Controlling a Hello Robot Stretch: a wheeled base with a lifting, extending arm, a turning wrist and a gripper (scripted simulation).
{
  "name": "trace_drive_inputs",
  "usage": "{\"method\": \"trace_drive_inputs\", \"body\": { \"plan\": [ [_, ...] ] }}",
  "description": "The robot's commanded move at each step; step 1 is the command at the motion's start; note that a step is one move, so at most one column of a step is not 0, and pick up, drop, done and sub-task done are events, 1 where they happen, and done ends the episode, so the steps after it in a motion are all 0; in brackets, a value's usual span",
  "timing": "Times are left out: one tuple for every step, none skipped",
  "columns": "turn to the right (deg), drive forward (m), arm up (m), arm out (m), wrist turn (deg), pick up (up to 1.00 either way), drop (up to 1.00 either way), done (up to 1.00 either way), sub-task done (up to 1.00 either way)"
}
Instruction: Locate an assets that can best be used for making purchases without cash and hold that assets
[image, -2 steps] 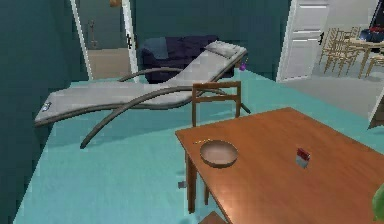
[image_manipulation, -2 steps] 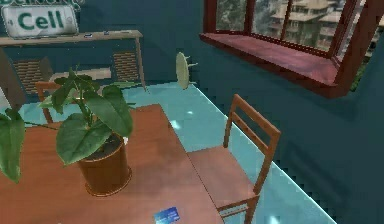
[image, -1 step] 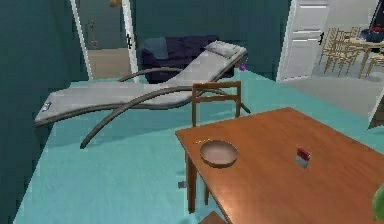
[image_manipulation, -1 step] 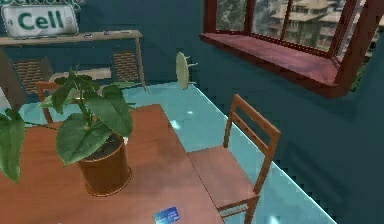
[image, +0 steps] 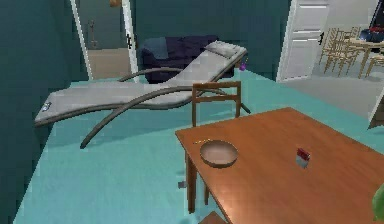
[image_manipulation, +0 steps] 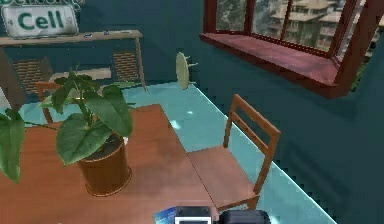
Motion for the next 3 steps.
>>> {"method": "trace_drive_inputs", "body": {
  "plan": [
    [0.0, 0.0, 0.0, 0.12, 0.0, 0.0, 0.0, 0.0, 0.0],
    [0.0, 0.0, 0.0, 0.0, 45.0, 0.0, 0.0, 0.0, 0.0],
    [0.0, 0.0, 0.0, 0.0, 45.0, 0.0, 0.0, 0.0, 0.0]
  ]
}}
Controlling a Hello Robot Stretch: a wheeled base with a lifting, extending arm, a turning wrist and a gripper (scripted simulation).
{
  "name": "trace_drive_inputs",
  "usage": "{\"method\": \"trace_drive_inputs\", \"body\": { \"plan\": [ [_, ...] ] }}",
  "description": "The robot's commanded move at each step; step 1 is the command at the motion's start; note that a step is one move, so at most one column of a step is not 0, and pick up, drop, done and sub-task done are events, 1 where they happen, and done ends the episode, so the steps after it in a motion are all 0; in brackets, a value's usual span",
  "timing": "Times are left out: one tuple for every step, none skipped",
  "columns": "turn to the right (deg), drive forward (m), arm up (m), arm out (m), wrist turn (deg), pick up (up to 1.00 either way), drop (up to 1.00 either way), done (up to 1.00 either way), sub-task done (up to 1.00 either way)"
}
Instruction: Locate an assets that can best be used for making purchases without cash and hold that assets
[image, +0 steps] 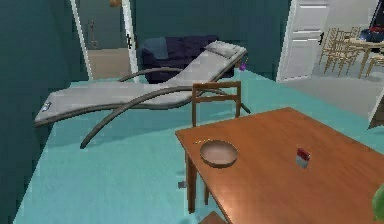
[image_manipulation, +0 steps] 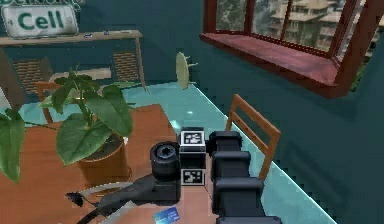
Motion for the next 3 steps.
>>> {"method": "trace_drive_inputs", "body": {
  "plan": [
    [0.0, 0.0, 0.0, 0.0, 45.0, 0.0, 0.0, 0.0, 0.0],
    [0.0, 0.0, 0.0, 0.0, 18.0, 0.0, 0.0, 0.0, 0.0],
    [0.0, 0.0, -0.3, 0.0, 0.0, 0.0, 0.0, 0.0, 0.0]
  ]
}}
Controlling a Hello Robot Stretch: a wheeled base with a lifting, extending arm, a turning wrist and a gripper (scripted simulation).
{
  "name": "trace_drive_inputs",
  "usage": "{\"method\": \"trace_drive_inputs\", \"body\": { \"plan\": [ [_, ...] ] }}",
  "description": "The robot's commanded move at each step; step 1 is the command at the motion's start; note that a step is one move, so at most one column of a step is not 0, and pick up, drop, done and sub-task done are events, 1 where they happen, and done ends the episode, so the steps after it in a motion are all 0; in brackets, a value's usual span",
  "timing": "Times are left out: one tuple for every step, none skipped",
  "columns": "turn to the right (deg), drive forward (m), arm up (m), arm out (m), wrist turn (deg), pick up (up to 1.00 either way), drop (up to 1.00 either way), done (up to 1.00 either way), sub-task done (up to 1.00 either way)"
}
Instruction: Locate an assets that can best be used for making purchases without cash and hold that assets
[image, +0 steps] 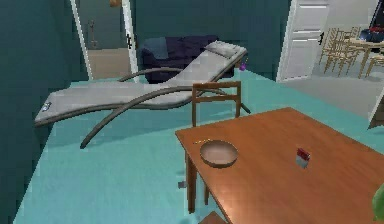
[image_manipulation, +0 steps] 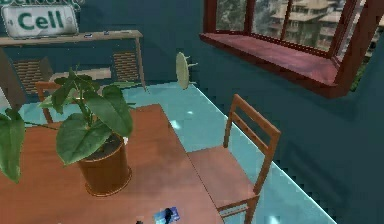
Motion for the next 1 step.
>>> {"method": "trace_drive_inputs", "body": {
  "plan": [
    [0.0, 0.0, 0.0, 0.0, 0.0, 1.0, 0.0, 0.0, 0.0]
  ]
}}
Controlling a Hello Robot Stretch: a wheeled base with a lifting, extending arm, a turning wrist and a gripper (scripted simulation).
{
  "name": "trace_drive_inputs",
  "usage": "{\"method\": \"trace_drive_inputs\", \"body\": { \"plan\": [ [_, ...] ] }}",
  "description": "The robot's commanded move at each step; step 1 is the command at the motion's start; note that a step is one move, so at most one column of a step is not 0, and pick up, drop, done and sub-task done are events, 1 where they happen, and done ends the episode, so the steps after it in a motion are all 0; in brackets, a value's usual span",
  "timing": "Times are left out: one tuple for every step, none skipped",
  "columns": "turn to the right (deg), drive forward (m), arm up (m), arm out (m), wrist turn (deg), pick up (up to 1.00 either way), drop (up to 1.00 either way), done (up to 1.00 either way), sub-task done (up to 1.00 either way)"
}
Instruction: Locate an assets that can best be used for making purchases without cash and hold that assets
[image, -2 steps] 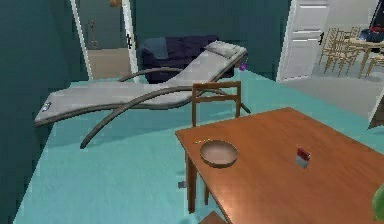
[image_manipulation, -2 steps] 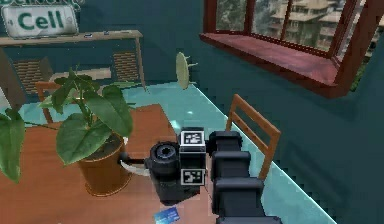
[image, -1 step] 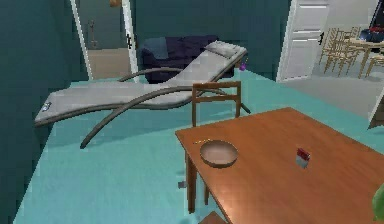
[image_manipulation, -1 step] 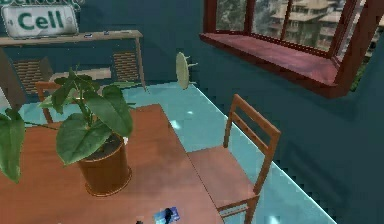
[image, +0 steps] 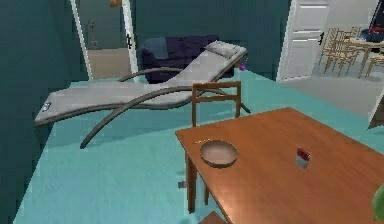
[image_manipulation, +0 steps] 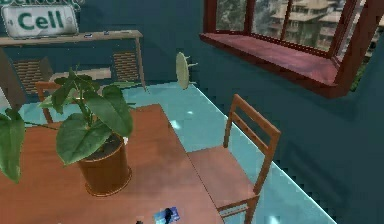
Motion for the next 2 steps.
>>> {"method": "trace_drive_inputs", "body": {
  "plan": [
    [0.0, 0.0, 0.1, 0.0, 0.0, 0.0, 0.0, 0.0, 0.0],
    [0.0, 0.0, 0.0, 0.0, 0.0, 0.0, 0.0, 1.0, 0.0]
  ]
}}
